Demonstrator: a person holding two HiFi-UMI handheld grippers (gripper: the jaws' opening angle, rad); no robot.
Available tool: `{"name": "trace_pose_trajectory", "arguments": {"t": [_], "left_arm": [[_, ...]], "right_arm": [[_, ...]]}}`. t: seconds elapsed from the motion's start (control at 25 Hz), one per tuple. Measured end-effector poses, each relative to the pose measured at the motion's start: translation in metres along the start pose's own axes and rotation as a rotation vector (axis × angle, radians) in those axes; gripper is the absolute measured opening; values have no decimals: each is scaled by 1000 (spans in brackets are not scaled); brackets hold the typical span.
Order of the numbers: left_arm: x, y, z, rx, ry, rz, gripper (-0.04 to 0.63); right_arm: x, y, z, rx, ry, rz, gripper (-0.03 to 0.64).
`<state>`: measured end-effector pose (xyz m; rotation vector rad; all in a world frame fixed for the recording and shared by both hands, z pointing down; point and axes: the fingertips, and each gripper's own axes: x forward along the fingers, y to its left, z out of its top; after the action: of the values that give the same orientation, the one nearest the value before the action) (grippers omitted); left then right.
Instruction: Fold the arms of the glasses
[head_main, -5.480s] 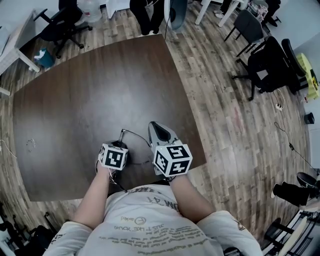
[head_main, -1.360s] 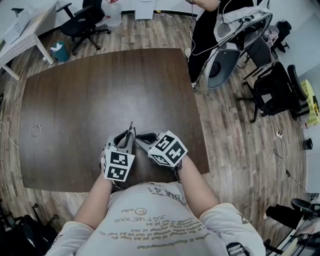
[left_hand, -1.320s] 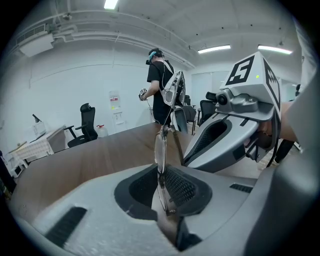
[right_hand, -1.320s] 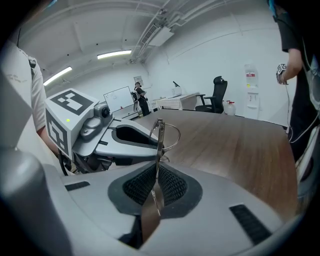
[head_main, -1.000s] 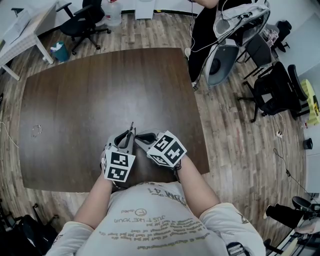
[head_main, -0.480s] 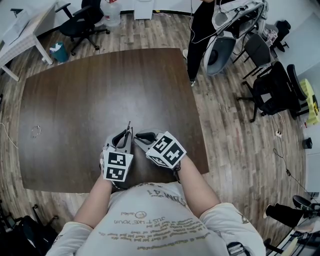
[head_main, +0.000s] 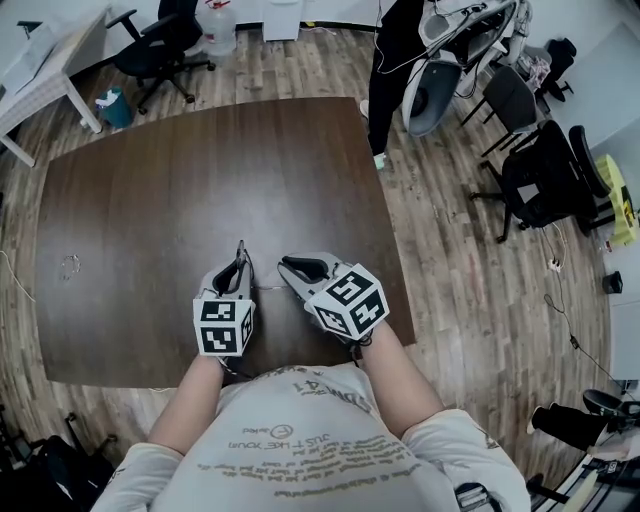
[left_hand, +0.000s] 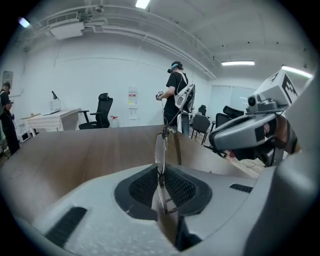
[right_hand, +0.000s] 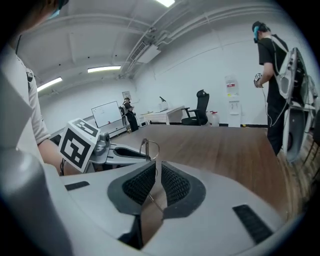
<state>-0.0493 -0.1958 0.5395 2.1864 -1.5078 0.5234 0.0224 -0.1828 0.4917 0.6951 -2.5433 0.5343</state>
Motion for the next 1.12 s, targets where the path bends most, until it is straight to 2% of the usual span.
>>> {"name": "trace_pose_trajectory", "arguments": {"t": [0.12,0.2,0.4,0.52,0.8,1.12], "left_arm": [[2,4,-3,-42,2,9,52],[4,7,-7,-66,10,21,54],[5,13,-12,-189,18,32,52],[4,16,-12,-238,12,29,52],[7,16,-17,-367,-6,-17,52],[8,10,-18,-478,-20,-97,54]], "right_arm": [[-9,-9,-10,83,-28,-16,42],[-14,-13,-22,163,-37,-15,94],[-25,-22,-54,307,-38,-40,95],[-25,-25,-70,377,-28,-46,95],[-14,-28,-94,503,-25,-29,95],[-12,-39,-89,579,-66,-25,95]]}}
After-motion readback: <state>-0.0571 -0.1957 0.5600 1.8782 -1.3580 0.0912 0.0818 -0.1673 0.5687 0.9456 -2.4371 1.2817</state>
